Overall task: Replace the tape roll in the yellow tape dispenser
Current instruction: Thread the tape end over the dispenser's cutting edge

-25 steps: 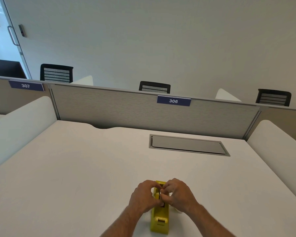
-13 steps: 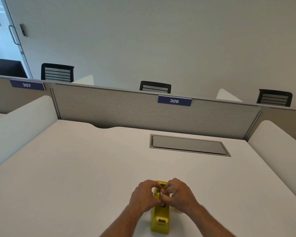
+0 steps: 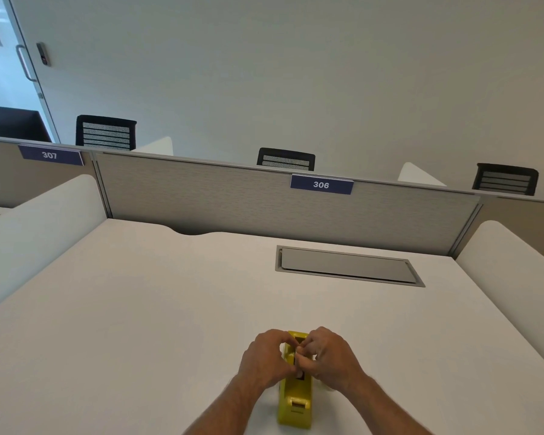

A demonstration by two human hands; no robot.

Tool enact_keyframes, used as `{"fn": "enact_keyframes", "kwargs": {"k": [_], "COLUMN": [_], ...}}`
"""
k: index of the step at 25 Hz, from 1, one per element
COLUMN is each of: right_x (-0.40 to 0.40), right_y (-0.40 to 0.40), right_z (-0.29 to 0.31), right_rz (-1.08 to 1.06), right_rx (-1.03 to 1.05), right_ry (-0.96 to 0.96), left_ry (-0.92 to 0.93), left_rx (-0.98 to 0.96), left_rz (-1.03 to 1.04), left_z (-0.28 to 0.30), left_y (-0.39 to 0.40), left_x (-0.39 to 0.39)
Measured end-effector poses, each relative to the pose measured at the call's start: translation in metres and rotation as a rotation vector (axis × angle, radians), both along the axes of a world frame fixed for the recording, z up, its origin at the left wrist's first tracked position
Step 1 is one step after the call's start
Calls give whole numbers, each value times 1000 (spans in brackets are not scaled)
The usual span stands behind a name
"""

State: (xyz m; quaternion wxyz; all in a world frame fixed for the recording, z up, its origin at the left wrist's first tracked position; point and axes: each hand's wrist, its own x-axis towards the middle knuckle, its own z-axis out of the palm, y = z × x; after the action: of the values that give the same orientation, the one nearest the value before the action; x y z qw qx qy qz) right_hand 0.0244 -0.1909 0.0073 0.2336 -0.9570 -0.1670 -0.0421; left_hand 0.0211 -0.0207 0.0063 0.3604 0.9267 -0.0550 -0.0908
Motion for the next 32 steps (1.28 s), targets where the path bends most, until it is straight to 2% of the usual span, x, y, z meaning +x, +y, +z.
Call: {"fn": "enact_keyframes", "kwargs": {"k": [11,32], "right_x": [0,5], "right_y": [0,-1], "right_z": [-1,14], "right_rz": [27,56], "right_rx": [-23,-43], "right_ry": [-22,57], "left_ry": [-2,1], "left_rx": [-11,-13], "left_rz": [-1,-10], "left_z": [0,2], "left_y": [1,2], "left_x": [0,0]}}
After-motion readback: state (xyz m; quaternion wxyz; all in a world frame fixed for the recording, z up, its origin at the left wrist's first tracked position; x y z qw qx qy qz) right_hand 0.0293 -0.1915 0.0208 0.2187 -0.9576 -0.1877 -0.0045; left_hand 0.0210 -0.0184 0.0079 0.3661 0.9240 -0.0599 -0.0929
